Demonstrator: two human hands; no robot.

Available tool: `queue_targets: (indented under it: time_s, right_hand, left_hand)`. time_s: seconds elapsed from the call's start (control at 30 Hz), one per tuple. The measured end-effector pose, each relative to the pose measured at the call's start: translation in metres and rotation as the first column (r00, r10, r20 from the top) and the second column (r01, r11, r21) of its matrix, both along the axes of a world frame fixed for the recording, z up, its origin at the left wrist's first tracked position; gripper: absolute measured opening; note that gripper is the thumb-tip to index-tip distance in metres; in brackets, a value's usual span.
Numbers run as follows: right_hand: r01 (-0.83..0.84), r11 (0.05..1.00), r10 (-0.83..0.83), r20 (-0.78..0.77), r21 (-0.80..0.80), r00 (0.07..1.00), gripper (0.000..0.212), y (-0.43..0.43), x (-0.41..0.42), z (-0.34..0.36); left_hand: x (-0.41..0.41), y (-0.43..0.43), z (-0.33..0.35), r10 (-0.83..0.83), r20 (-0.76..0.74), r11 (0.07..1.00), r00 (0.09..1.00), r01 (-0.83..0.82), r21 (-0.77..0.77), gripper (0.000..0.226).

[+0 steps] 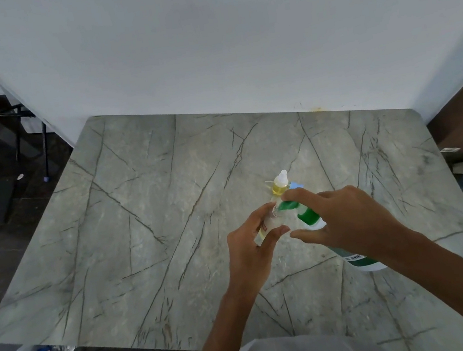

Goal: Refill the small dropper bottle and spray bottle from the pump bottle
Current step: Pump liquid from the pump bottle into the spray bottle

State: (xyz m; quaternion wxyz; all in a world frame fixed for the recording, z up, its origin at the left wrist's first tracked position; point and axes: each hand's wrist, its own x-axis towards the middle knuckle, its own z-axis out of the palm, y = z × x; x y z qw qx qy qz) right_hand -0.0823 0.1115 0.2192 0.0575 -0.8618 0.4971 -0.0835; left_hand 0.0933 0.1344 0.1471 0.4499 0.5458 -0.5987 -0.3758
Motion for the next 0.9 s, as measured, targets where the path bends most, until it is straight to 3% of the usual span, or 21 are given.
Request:
queue_targets:
  time_s: [0.23, 0.47, 0.7, 0.9]
  right_hand:
    - [-0.026, 0.996, 0.028, 0.025, -0.083, 0.999, 0.066, 0.0, 0.0, -0.003]
    - [0.014, 0.998, -0.003, 0.154, -0.065, 0.988, 0.061, 0.001, 0.001, -0.005]
    - [0.071, 0.997, -0.073, 0.247, 0.019, 0.966, 0.056, 0.001, 0.0, -0.009]
    - [0.053, 0.993, -0.082, 0.291, 0.105, 0.953, 0.073, -0.001, -0.004, -0.012]
  left_hand:
    - [0.0, -0.002, 0.006, 0.009, -0.011, 1.0, 1.0, -0.009, 0.01, 0.039]
    - [-0.001, -0.003, 0.005, 0.009, -0.018, 1.0, 1.0, -0.009, 0.009, 0.039]
    - [0.0, -0.002, 0.006, -0.004, 0.002, 1.0, 1.0, 0.004, -0.011, 0.04]
    - [0.004, -0.002, 0.013, 0.007, -0.003, 1.0, 1.0, -0.007, 0.012, 0.041]
